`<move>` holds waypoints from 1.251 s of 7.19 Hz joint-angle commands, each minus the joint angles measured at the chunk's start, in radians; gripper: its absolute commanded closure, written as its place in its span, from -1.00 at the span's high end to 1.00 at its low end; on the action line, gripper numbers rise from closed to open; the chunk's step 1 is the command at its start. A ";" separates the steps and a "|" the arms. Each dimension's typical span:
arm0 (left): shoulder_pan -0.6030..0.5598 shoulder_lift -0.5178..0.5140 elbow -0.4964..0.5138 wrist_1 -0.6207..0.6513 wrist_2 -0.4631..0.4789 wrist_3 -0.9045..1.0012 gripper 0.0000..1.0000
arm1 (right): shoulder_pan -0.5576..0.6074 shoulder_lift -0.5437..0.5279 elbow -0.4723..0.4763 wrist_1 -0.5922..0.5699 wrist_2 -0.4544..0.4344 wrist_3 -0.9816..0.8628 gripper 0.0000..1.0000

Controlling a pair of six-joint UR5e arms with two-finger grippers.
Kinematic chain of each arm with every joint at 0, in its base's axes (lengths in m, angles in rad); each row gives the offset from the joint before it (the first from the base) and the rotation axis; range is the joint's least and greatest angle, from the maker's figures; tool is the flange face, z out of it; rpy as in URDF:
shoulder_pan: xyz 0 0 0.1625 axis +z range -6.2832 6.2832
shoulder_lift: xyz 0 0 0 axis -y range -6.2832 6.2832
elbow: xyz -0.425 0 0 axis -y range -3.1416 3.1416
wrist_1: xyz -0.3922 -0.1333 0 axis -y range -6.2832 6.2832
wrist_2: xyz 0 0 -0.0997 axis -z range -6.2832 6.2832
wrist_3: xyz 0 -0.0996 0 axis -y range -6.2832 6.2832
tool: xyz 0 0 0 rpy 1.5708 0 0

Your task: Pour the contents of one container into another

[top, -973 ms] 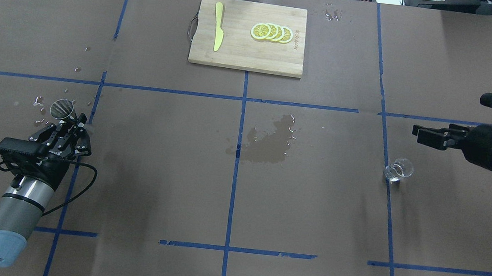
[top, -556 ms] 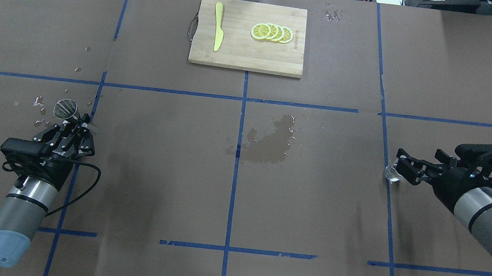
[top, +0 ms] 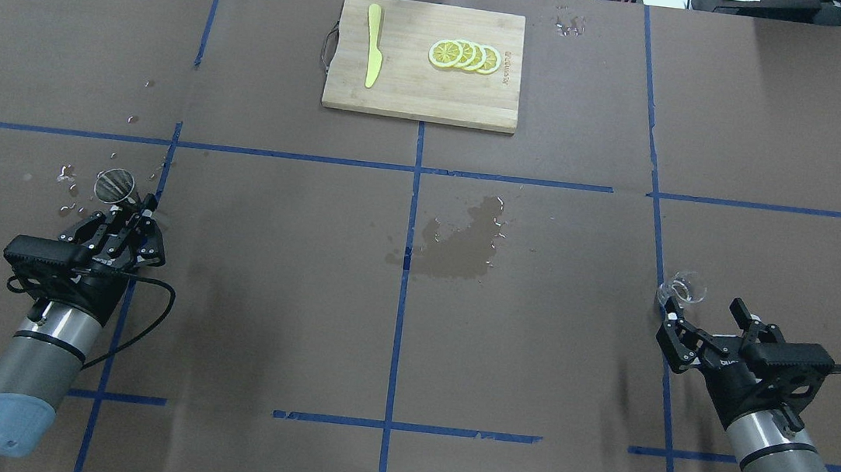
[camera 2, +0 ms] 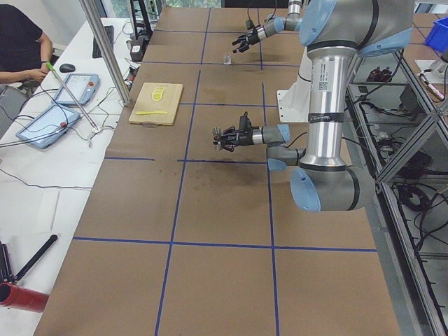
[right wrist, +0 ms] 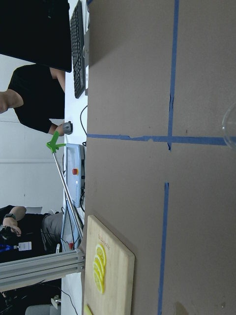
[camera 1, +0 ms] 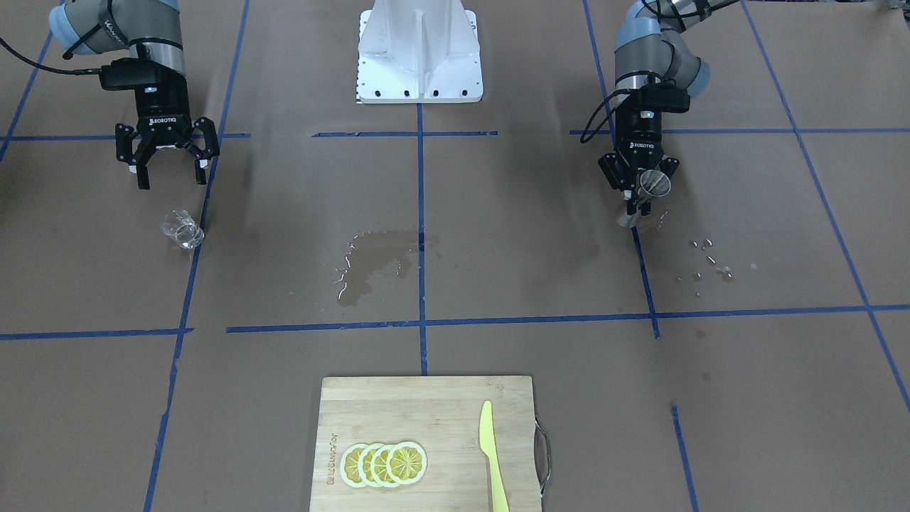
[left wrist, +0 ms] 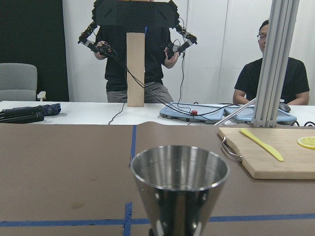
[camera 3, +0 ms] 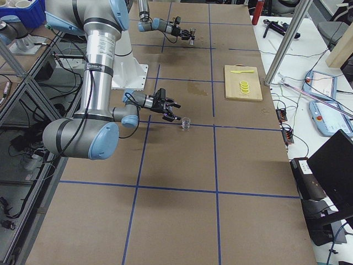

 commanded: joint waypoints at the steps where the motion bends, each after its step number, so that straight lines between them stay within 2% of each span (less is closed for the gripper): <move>1: 0.000 -0.001 0.000 0.001 0.000 -0.002 -1.00 | -0.020 0.033 -0.077 0.003 -0.064 0.045 0.90; 4: 0.000 -0.001 -0.001 -0.002 0.000 -0.007 -1.00 | -0.020 0.138 -0.195 0.006 -0.063 0.044 0.90; 9: -0.002 0.001 -0.001 -0.005 -0.002 -0.011 -1.00 | -0.009 0.139 -0.230 0.006 -0.055 0.044 0.87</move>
